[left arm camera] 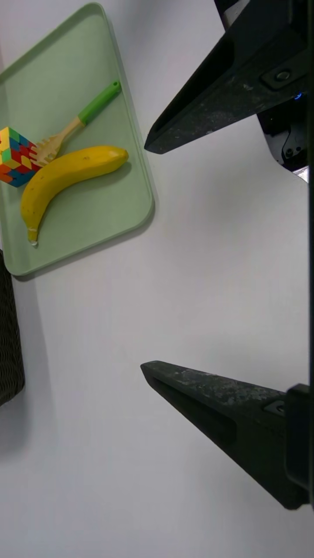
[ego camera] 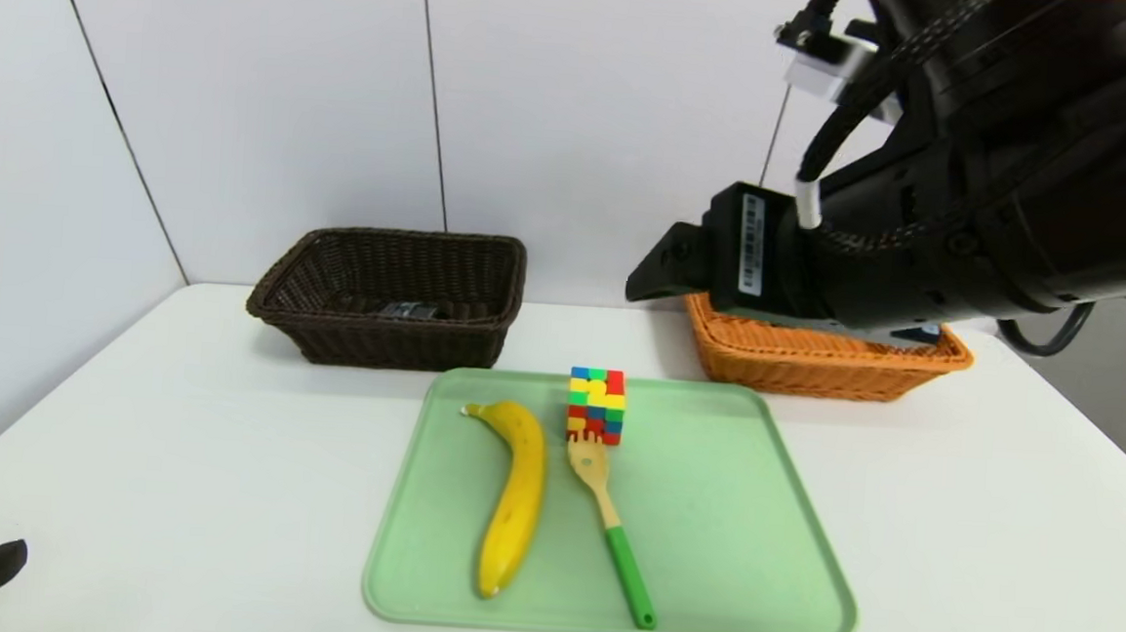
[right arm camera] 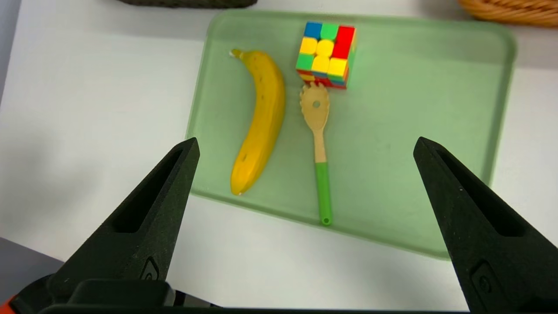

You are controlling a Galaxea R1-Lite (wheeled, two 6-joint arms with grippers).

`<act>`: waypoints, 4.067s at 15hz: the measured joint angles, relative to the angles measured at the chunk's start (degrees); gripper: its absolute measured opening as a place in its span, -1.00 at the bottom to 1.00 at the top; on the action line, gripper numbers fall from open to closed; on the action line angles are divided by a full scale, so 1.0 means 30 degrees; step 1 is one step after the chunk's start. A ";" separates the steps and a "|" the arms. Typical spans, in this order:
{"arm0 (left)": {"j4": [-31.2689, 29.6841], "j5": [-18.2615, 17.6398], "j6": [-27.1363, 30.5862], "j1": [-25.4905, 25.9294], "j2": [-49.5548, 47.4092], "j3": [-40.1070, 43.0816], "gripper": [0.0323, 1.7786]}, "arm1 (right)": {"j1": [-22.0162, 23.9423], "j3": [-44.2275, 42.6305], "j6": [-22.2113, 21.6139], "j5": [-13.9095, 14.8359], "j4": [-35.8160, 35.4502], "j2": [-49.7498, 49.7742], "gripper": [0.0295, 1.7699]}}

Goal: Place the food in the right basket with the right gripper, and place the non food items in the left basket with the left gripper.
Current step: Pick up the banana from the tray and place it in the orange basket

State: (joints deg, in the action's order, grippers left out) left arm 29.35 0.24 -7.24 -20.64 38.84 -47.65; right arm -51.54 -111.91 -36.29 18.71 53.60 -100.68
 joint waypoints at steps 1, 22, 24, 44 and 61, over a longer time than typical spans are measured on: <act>0.0028 0.0000 -0.0008 0.0016 -0.0240 0.0191 0.90 | -0.0268 -0.0037 -0.0037 -0.0012 0.0000 -0.0289 0.91; 0.0410 0.0874 -0.1178 0.0496 -0.1300 0.0654 0.90 | -0.1569 -0.0073 -0.2133 -0.3539 -0.1613 -0.6303 0.91; 0.0431 0.0874 -0.1142 0.0496 -0.1390 0.0654 0.90 | -0.1573 -0.0089 -0.2105 -0.3393 -0.1894 -0.6717 0.91; 0.0735 0.0874 -0.1069 0.0496 -0.1711 0.1040 0.90 | -0.1211 -0.0102 -0.4218 -0.1057 -0.4462 -1.0033 0.92; 0.0874 0.0935 -0.1077 0.0488 -0.2198 0.1012 0.90 | -0.1536 -0.0110 -0.2678 0.0691 -0.4218 -1.0569 0.92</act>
State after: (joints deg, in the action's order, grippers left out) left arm 31.98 3.05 -10.47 -19.18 32.24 -44.62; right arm -56.15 -112.24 -44.32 20.78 40.95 -132.39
